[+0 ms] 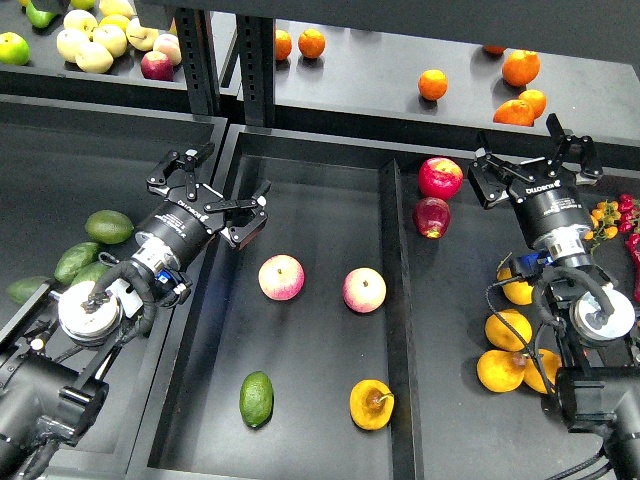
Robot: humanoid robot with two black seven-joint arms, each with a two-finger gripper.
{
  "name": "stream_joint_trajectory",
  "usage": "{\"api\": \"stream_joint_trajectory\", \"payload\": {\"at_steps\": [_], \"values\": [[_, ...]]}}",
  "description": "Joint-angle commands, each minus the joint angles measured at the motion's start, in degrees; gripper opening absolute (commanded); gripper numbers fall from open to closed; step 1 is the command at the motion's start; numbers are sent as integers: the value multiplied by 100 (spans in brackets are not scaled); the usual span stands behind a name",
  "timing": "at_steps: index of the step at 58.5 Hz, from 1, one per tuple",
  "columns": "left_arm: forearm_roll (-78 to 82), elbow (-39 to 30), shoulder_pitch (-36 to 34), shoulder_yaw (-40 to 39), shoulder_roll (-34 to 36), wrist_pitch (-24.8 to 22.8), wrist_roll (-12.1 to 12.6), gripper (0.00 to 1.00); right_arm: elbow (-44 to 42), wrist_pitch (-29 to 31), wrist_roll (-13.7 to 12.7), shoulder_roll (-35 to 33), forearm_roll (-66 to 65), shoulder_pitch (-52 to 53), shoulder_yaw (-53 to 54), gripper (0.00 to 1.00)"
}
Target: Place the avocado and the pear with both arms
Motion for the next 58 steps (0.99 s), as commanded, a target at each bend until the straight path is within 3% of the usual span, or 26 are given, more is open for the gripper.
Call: {"api": "stream_joint_trajectory", "payload": {"at_steps": [1,18,30,33,44,53,58], "values": [[-1,13,-3,-39,0,-24,28,100,6,0,0,0,1,2,-1,99],[-1,21,-3,-66,0,-68,-16,100,6,0,0,0,1,10,16,99],[-10,21,-12,-118,0,-165,125,100,-3,9,0,0,1,10,25,99],[-10,30,-12,-162,0,-217,239,100,-3,9,0,0,1,10,25,99],[-71,48,-12,-241,0,-270,1021,100,-12,35,0,0,1,10,25,99],[-80,74,-56,-233,0,-437,1407,100,-12,62,0,0,1,2,51,99],[-89,153,-91,-145,0,-516,1431,100,-21,62,0,0,1,2,60,99]]}}
